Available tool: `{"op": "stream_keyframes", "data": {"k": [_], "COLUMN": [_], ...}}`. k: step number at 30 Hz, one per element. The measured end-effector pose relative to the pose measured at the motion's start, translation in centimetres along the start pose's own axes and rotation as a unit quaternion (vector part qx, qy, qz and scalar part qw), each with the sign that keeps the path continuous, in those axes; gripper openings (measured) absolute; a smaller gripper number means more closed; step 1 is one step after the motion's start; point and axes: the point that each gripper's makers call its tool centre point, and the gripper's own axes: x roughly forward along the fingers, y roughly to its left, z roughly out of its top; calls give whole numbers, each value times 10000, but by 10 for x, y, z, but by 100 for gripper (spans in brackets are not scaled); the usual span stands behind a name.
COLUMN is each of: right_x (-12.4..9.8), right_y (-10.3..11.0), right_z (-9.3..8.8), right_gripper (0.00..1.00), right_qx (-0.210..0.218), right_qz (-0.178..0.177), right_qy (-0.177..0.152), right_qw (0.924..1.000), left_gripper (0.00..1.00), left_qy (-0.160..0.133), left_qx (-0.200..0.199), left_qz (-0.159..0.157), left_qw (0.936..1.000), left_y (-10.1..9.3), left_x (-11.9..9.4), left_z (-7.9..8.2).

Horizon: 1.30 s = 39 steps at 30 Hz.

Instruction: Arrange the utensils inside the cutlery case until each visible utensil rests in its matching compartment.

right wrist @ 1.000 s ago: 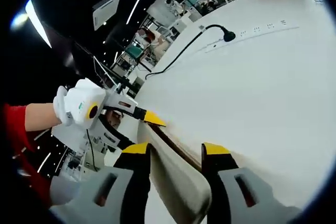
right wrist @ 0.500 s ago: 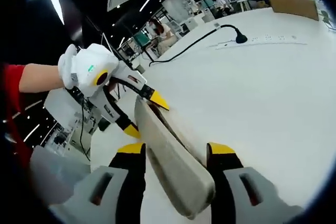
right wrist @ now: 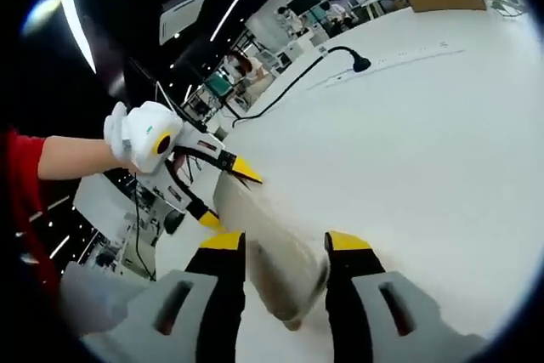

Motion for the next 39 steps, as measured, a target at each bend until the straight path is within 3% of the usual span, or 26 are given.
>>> {"op": "stream_keyframes", "data": {"k": [3, 6, 10, 12, 14, 16, 17, 19, 20, 23, 24, 26, 29, 32, 34, 39], "right_x": [-4, -7, -8, -11, -13, -14, -15, -15, -15, -11, -7, -2, 0, -2, -1, 0], "right_y": [2, 1, 5, 1, 3, 9, 10, 12, 13, 11, 12, 10, 1, -7, -10, -13], "right_z": [-5, -13, -14, -18, -13, -12, -17, -23, -26, -36, -39, -41, -35, -28, -26, -27], "right_gripper": [33, 30, 38, 38, 42, 51, 55, 63, 65, 61, 60, 58, 53, 45, 44, 43], "right_qx": [-5, -349, -884, -1047, -1149, -1376, -1595, -2261, -2697, -3382, -3484, -3408, -3454, -3542, -3392, -3279], "right_qz": [-35, -250, -517, -778, -919, -815, -840, -896, -972, -1110, -1075, -1085, -1199, -1302, -1268, -1168], "right_qy": [-23, 196, 78, 173, -8, -39, 149, 471, 668, 1172, 1244, 1253, 1334, 1419, 1450, 1556], "right_qw": [10000, 9989, 9947, 9913, 9891, 9871, 9835, 9688, 9557, 9271, 9228, 9254, 9212, 9151, 9208, 9245], "left_gripper": [53, 58, 68, 67, 64, 62, 62, 61, 61, 57, 57, 57, 56, 56, 56, 59], "left_qy": [-152, -254, -230, -238, -269, -338, -362, -318, -312, -307, -316, -324, -328, -444, -496, -777], "left_qx": [-172, -265, -293, -404, -465, -429, -403, -380, -366, -319, -368, -533, -611, -963, -1235, -1479], "left_qz": [84, 205, 254, 237, 194, 170, 177, 122, 112, 81, 21, -97, -162, -292, -269, -164], "left_qw": [9997, 9991, 9990, 9986, 9984, 9984, 9984, 9987, 9988, 9990, 9988, 9980, 9975, 9939, 9907, 9858], "left_y": [-1, 5, 9, 9, 7, 5, 5, 6, 6, 8, 8, 7, 6, 1, 1, 5], "left_x": [-1, -2, -2, -1, -1, -2, -2, -1, -1, -2, -2, -3, -3, -4, -5, -10], "left_z": [0, -3, -6, -8, -8, -8, -8, -10, -10, -10, -10, -10, -10, -11, -15, -19]}}
